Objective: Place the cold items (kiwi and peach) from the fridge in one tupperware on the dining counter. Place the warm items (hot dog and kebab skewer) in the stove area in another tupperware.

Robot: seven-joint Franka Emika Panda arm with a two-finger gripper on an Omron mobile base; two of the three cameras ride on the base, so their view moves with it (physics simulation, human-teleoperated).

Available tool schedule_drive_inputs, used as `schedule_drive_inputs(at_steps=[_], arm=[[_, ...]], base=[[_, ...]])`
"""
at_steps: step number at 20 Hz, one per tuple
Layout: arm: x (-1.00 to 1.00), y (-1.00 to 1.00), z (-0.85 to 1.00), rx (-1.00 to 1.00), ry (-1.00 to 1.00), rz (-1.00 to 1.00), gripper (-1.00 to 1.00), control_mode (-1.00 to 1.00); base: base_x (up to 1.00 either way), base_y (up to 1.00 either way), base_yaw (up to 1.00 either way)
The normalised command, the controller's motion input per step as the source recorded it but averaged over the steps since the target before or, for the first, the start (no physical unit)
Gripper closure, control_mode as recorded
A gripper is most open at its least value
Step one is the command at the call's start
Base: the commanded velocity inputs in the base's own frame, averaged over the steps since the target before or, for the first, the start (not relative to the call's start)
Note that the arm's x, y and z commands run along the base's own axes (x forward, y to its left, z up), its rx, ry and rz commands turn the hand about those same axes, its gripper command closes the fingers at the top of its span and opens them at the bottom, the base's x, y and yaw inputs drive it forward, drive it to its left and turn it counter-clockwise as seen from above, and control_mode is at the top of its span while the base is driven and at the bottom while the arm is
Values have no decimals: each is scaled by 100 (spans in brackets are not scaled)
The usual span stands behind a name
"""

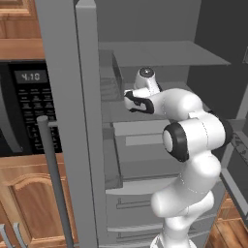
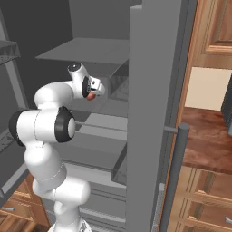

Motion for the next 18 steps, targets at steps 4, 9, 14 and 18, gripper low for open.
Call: schedule_drive_inputs(at_steps=[4, 9, 14, 18], arm=[[0, 0, -11, 0, 0, -2, -100, -100], [-1, 0, -22, 0, 0, -3, -100, -100], [0, 0, -13, 1, 0, 0, -100, -100], [0, 0, -15, 1, 0, 0, 100, -100]], base=[[0, 0, 0], [0, 0, 0], [0, 0, 0], [0, 0, 0]])
